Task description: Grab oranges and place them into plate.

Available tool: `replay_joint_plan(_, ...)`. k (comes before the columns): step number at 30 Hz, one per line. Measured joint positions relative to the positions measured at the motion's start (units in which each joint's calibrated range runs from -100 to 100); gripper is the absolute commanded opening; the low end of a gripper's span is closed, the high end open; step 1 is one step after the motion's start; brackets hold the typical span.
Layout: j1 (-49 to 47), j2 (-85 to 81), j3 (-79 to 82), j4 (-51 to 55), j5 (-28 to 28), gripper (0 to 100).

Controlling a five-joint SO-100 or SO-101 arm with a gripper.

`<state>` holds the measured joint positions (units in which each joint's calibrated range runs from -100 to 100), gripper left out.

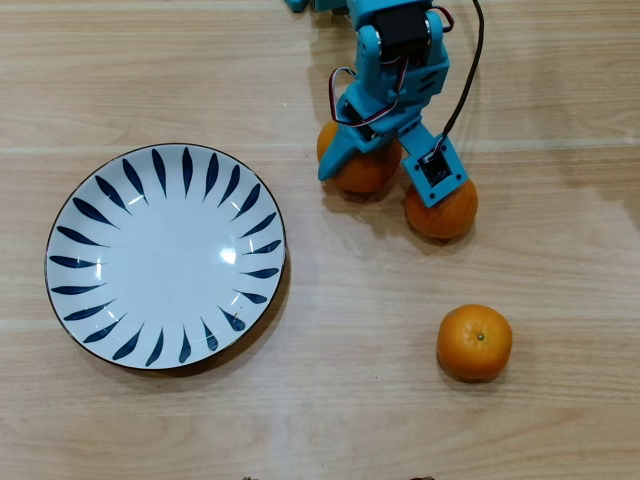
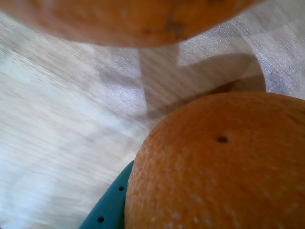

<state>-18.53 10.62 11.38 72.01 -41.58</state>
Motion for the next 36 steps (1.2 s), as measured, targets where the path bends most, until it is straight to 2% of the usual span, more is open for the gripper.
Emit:
replay_joint_plan(8,0.5,-3.5,0.3,0.1,0.7,30)
replay_joint_plan(20,3.1,-26.9,0.8,0.2,5.9,30)
replay_joint_plan(27,7.9,-38.0,9.6,-4.9,9.5,30)
replay_joint_plan(32,13.8,-37.5,9.8,-7.8,13.2,30)
replay_joint_plan(36,19.2,-29.3,2.0,-8.3,15.3,30)
